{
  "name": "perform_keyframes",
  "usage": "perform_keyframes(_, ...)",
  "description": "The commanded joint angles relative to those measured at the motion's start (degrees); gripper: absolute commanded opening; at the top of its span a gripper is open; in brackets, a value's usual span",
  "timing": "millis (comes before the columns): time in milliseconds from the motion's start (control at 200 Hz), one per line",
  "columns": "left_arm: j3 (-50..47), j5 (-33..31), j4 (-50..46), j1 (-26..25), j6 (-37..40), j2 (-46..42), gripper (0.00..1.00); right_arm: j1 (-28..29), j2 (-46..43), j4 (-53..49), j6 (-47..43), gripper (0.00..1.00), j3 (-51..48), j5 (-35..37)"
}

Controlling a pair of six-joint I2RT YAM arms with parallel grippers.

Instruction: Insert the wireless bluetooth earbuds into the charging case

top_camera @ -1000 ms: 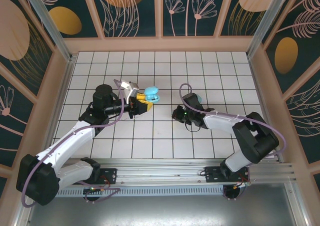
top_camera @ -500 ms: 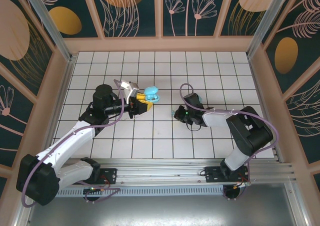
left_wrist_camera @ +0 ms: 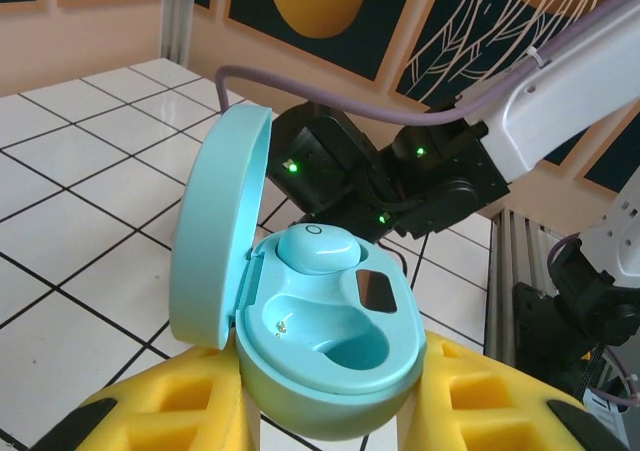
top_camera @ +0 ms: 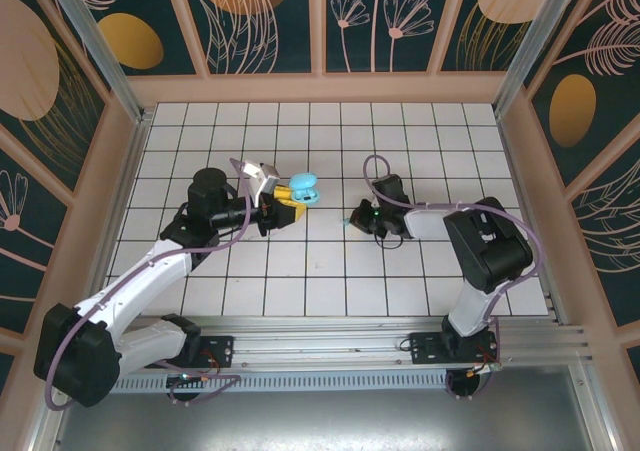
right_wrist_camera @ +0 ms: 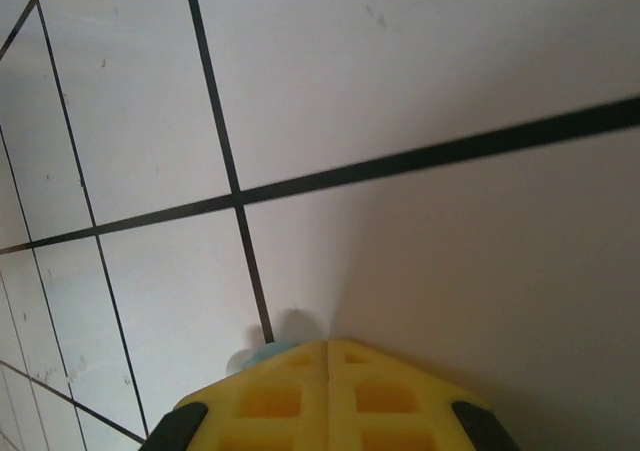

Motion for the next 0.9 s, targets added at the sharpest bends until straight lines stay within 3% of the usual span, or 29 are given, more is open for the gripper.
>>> perform_keyframes(0, 1.5, 0.1, 0.9, 0.3, 1.2, 0.5, 0.20, -0.8, 2.7, 1.0, -2.0, 0.00, 3.1, -0.8)
perform_keyframes(245, 2.4, -0.1, 0.3, 0.3, 1.7, 1.2, 0.20, -1.0, 3.1, -0.7, -3.7, 0.01, 6.2, -0.2)
perform_keyframes(450, 2.6, -0.1, 0.3, 0.4, 1.9, 1.5, 0.20, -1.1, -1.8, -5.0, -3.8, 0.03, 6.0, 2.6)
perform_keyframes(716, 2.6, 0.4, 0.8, 0.4, 1.9, 1.9, 0.20, 1.3, -4.8, -9.0, -2.4, 0.22, 4.6, 3.5)
perform_keyframes(896, 2.2, 0.8, 0.9, 0.4, 1.9, 1.5, 0.20, 2.5, -2.7, -9.3, -0.8, 0.26, 4.8, 3.5)
